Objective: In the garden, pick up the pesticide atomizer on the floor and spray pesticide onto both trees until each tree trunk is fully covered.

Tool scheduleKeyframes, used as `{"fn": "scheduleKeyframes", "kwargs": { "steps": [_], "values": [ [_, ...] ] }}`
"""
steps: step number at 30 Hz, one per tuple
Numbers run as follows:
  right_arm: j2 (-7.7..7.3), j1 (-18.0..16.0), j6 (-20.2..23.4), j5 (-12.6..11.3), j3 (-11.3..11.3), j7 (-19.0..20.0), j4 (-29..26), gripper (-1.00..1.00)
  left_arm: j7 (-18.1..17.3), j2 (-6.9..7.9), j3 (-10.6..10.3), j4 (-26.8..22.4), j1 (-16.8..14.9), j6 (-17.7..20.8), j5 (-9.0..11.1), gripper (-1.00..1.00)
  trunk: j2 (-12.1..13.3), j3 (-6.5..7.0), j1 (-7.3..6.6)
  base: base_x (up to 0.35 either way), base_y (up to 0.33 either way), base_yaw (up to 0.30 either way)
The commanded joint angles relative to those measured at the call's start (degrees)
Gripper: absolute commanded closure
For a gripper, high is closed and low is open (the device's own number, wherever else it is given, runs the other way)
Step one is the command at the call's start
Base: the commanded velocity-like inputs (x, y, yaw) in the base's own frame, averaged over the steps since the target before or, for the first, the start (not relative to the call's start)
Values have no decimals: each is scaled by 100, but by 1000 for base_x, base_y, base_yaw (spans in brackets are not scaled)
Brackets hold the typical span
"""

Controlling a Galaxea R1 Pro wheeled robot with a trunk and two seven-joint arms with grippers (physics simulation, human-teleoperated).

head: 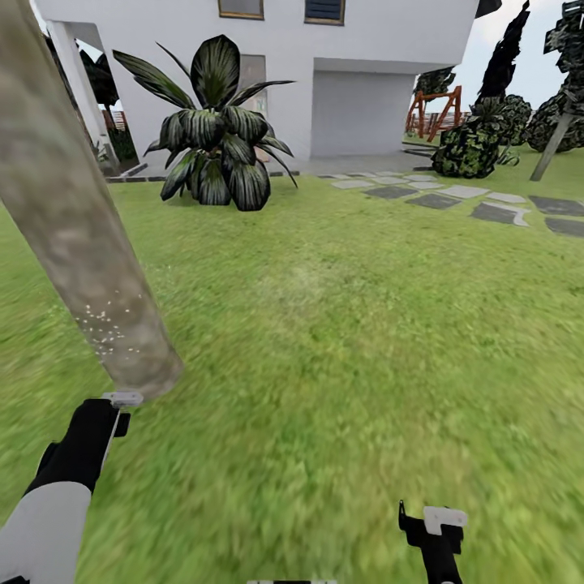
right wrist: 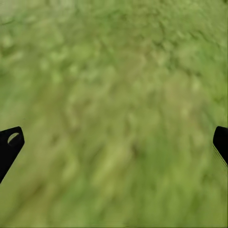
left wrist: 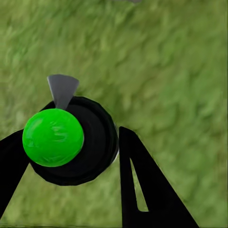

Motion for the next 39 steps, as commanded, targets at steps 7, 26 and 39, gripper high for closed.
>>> {"fn": "scheduleKeyframes", "kwargs": {
  "steps": [7, 26, 39],
  "values": [
    [1, -4, -13, 61, -41, -19, 3, -100, 38, -8, 254, -25, 68, -41, 544, 100, -2, -5, 2, 287, -141, 0],
    [13, -4, -13, 61, -37, -22, 11, -100, 108, -149, 211, -29, 70, -47, 579, 100, -2, -7, 2, 114, -247, 218],
    [20, -4, -13, 61, -37, -20, 9, -100, 73, -158, 217, -29, 70, -39, 594, 100, -2, -35, 2, 57, -87, 276]
  ]
}}
